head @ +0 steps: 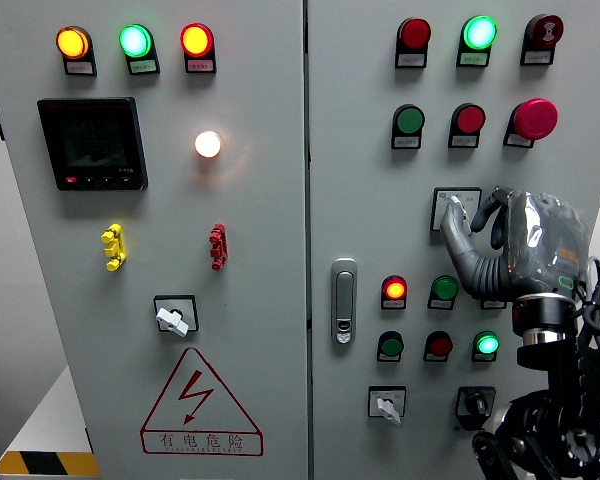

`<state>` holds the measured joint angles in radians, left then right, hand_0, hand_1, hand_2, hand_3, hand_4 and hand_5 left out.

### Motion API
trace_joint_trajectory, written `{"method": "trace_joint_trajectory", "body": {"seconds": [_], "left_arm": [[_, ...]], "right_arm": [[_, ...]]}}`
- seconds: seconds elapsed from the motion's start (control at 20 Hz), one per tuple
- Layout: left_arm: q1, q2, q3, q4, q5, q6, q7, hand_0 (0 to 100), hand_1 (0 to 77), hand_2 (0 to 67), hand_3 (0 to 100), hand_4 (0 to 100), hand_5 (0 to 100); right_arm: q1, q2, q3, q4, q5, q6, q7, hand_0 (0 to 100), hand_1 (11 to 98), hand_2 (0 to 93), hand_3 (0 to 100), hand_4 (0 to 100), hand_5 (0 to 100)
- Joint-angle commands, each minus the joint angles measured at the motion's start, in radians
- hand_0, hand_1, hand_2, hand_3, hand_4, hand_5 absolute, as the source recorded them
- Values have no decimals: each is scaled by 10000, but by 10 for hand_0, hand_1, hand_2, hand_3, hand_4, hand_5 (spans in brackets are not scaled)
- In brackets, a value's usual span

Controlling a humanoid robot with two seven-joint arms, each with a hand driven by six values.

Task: Rotate and turn off gray switch
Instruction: 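Rotate the gripped white switch knob with the right hand, then release the knob and pull the right hand back from the switch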

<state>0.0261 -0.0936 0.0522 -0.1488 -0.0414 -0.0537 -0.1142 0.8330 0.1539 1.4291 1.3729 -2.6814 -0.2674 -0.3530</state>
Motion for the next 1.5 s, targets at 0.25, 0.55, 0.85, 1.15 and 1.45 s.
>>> {"method": "trace_joint_trajectory", "body": {"seconds": [0.25, 0.55, 0.85, 1.15, 1.45], "left_arm": [[0, 0, 0, 0, 0, 0, 7, 0, 0, 100, 214, 117, 123], [0, 0, 0, 0, 0, 0, 7, 0, 0, 100, 214, 117, 123], [0, 15, 0, 0, 0, 0, -8, 0, 0, 100, 215, 117, 123], [0, 15, 0, 0, 0, 0, 7, 0, 0, 100, 214, 117, 123], [0, 15, 0, 0, 0, 0, -8, 0, 0, 100, 215, 117, 123]], "right_arm": [[15, 10, -10, 1, 0, -10, 1, 903, 352, 785, 1000, 979, 1000], [-32, -5, -71, 77, 15, -164, 1, 908, 325, 666, 1000, 983, 1000], [-245, -66, -56, 383, 15, -179, 17, 855, 341, 635, 1000, 976, 1000], [-766, -82, -71, 1165, 0, -148, 17, 819, 360, 636, 1000, 969, 1000], [-1488, -67, -86, 2131, 0, -118, 32, 805, 368, 631, 1000, 880, 1000]]}}
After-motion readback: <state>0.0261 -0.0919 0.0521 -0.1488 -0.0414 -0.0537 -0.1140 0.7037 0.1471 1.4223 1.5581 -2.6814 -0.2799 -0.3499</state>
